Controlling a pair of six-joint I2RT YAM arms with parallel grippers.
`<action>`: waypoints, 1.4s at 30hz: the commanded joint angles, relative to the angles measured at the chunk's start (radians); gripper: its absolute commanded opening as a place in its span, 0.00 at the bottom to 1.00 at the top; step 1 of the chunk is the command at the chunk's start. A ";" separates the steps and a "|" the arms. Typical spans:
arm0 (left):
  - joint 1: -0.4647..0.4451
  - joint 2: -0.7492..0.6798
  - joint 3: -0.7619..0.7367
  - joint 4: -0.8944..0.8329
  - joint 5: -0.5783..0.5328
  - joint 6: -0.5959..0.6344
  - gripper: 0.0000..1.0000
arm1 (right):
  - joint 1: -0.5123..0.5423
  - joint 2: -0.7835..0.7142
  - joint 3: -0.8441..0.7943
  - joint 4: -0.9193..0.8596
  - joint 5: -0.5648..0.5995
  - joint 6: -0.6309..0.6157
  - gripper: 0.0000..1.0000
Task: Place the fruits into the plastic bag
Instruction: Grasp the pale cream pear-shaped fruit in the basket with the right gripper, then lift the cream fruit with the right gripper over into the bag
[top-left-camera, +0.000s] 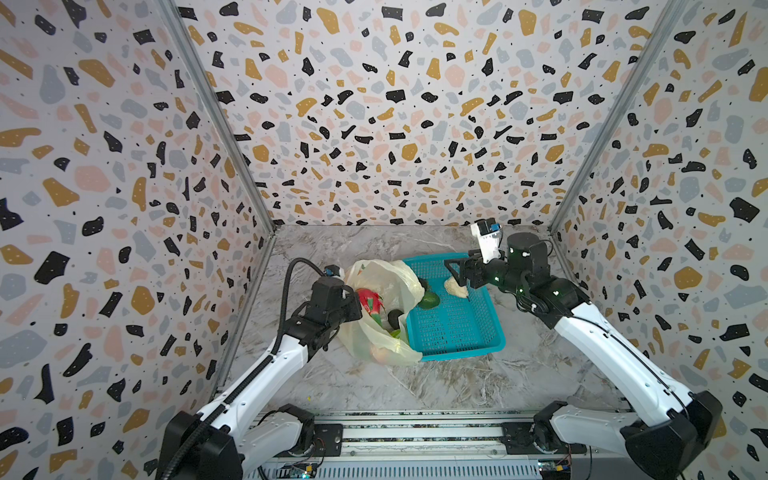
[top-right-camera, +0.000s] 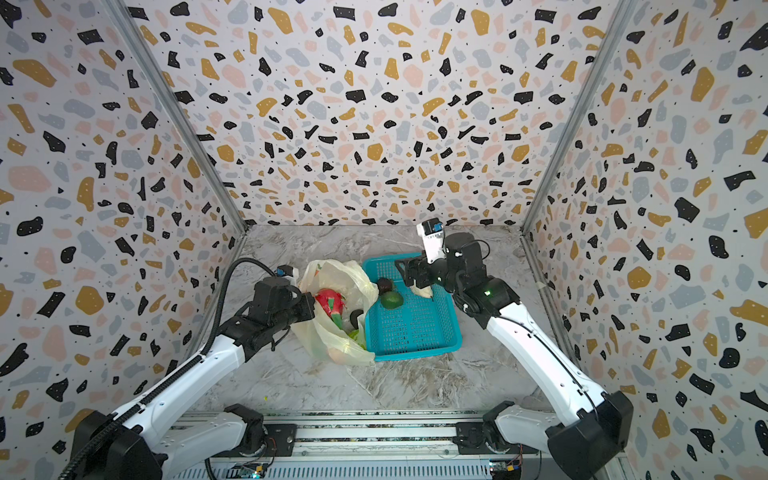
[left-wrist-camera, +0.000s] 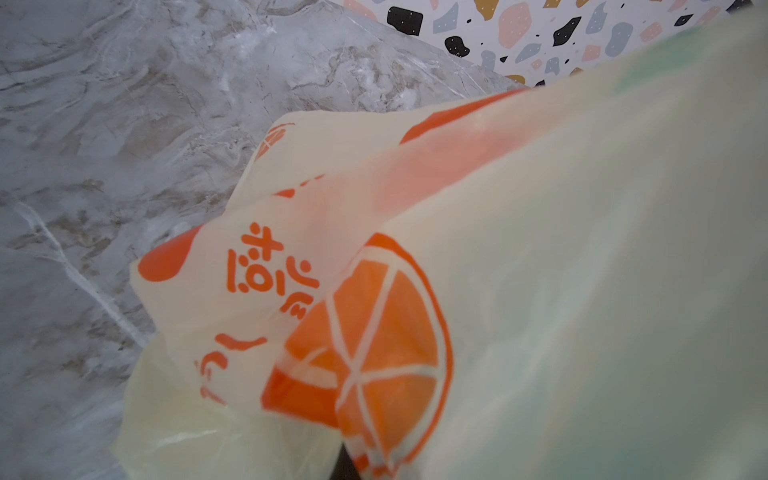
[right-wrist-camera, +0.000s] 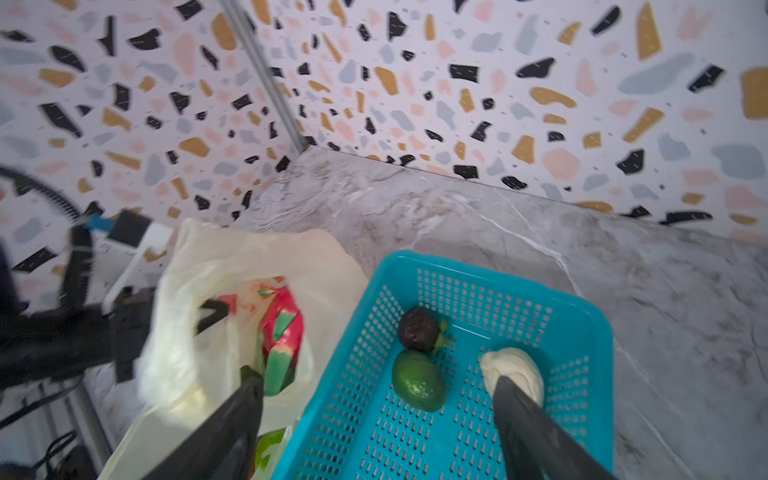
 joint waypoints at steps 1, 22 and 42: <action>0.005 -0.019 -0.015 0.036 0.001 -0.001 0.00 | -0.024 0.144 0.050 -0.109 0.036 0.049 0.87; 0.004 -0.088 -0.047 0.032 0.017 0.001 0.00 | -0.025 0.723 0.318 -0.292 0.328 -0.076 0.81; 0.005 -0.079 -0.028 0.028 0.030 0.012 0.00 | -0.037 0.569 0.139 -0.110 0.225 0.006 0.40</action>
